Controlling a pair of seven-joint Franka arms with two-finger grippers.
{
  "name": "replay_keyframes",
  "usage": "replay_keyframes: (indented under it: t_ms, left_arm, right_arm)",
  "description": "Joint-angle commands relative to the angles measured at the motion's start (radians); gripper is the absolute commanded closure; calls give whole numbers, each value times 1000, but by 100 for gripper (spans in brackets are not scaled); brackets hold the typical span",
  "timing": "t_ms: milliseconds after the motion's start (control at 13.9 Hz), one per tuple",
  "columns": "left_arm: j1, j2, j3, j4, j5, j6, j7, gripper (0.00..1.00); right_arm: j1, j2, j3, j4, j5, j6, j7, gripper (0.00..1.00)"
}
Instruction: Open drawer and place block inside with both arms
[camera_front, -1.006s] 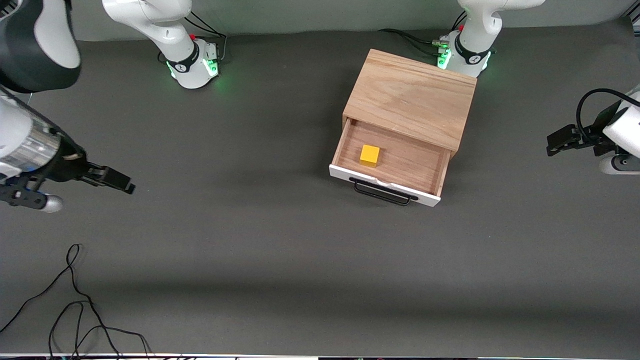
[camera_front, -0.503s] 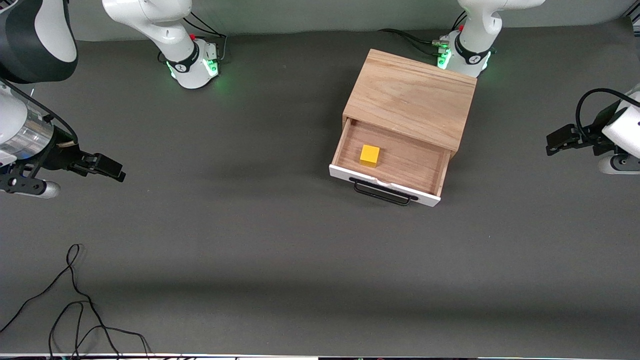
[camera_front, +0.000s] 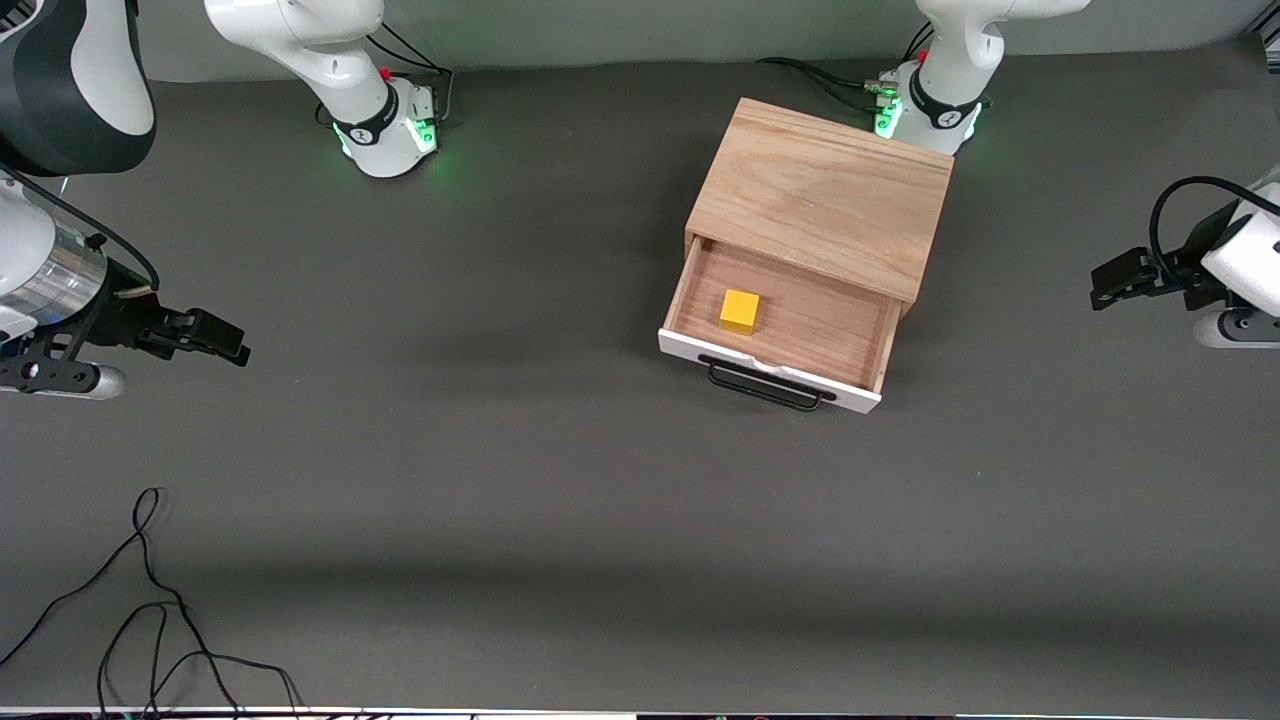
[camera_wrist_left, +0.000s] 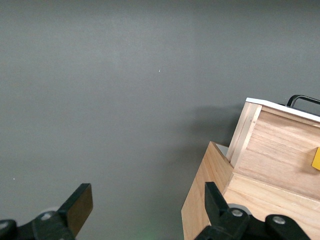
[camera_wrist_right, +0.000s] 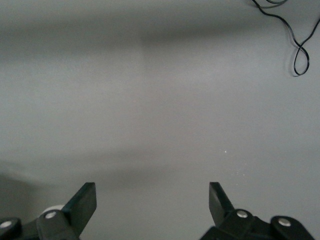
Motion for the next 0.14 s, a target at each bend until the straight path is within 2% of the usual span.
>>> replay_keyframes:
  t_ms: [0, 72]
  left_arm:
    - [-19, -11, 17, -4, -7, -14, 17, 0]
    - [-19, -11, 17, -4, -7, -14, 14, 0]
  right_arm:
    - [7, 2, -7, 4, -11, 4, -35, 0]
    - [8, 2, -7, 4, -11, 3, -35, 0]
